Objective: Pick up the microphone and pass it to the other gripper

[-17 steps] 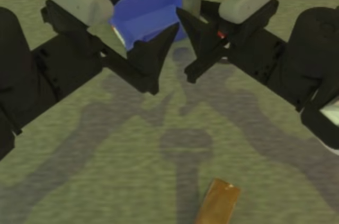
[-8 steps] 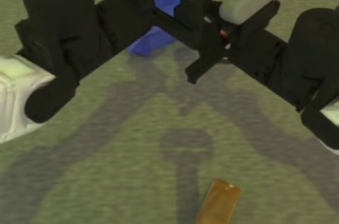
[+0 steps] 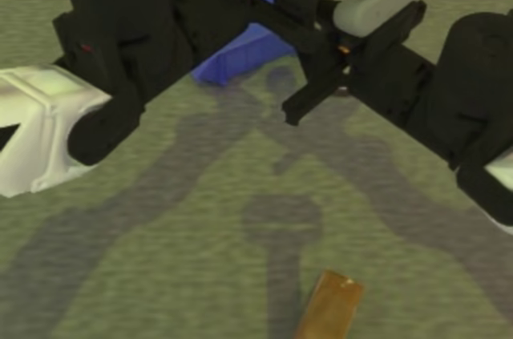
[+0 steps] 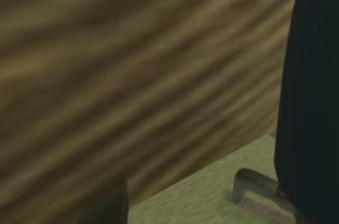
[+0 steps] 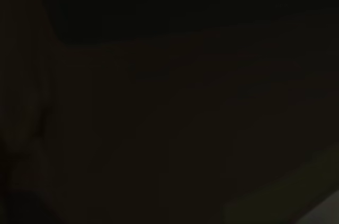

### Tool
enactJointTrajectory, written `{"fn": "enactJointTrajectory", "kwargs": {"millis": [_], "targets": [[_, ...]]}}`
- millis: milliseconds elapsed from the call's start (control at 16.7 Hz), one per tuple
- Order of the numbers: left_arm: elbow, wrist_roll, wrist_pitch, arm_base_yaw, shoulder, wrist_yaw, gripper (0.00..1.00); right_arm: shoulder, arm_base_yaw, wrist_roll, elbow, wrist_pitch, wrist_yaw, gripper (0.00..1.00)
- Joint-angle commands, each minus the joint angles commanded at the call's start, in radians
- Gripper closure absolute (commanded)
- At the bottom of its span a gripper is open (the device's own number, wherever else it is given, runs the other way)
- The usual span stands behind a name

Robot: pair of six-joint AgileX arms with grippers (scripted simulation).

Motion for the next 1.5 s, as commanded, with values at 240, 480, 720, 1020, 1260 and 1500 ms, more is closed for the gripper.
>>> {"fn": "enactJointTrajectory", "kwargs": {"millis": [240, 480, 720, 1020, 1260, 1500], "targets": [[0.000, 0.000, 0.000, 0.000, 0.000, 0.000, 0.38, 0.000, 0.000, 0.000, 0.000, 0.000, 0.000, 1.00], [0.000, 0.000, 0.000, 0.000, 0.000, 0.000, 0.68, 0.000, 0.000, 0.000, 0.000, 0.000, 0.000, 1.00], [0.000, 0.000, 0.000, 0.000, 0.000, 0.000, 0.98, 0.000, 0.000, 0.000, 0.000, 0.000, 0.000, 1.00], [0.000, 0.000, 0.000, 0.000, 0.000, 0.000, 1.00, 0.000, 0.000, 0.000, 0.000, 0.000, 0.000, 1.00], [0.000, 0.000, 0.000, 0.000, 0.000, 0.000, 1.00, 0.000, 0.000, 0.000, 0.000, 0.000, 0.000, 1.00], [0.000, 0.000, 0.000, 0.000, 0.000, 0.000, 1.00, 0.000, 0.000, 0.000, 0.000, 0.000, 0.000, 0.70]]}}
